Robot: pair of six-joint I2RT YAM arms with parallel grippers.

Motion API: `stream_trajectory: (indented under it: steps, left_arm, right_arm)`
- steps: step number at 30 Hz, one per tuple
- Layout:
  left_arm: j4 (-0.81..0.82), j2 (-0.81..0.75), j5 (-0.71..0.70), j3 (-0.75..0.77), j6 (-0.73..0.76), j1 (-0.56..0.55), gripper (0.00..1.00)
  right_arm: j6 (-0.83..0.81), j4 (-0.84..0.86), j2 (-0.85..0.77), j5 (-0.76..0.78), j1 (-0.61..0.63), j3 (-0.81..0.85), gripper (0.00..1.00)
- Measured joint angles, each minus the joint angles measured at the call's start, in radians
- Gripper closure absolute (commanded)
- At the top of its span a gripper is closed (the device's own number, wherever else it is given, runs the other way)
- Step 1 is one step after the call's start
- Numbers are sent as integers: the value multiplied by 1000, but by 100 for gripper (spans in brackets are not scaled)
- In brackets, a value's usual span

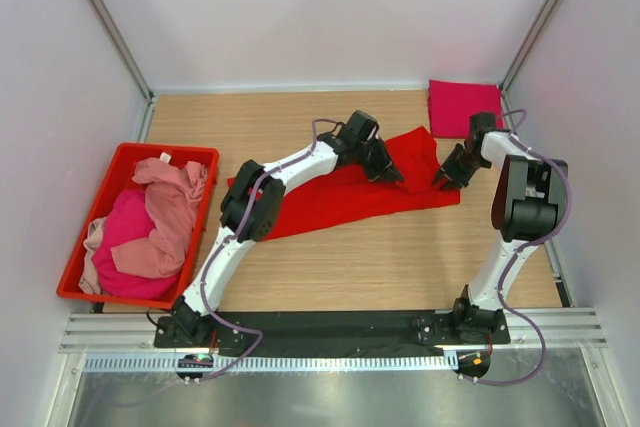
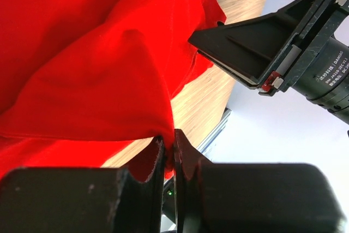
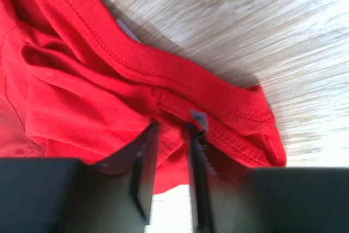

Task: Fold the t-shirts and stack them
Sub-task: Fold the tshirt

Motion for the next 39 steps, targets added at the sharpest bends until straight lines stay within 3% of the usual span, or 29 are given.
stream_trajectory:
  steps: [6, 7, 10, 12, 24, 39]
  left_arm:
    - [2, 0, 8, 0, -2, 10, 80]
    - [3, 0, 8, 0, -3, 11, 79]
    - [6, 0, 13, -2, -10, 17, 82]
    - [7, 0, 15, -3, -13, 20, 87]
    - [7, 0, 23, -3, -18, 37, 92]
    - [16, 30, 61, 93, -22, 148, 92]
  right_arm:
    - [-1, 3, 0, -10, 0, 3, 80]
    - [-1, 3, 0, -11, 0, 5, 89]
    - [0, 2, 0, -15, 0, 14, 99]
    - [2, 2, 0, -15, 1, 19, 99]
    - [10, -18, -1, -14, 29, 113, 99]
    - [82, 49, 59, -80, 66, 306, 99]
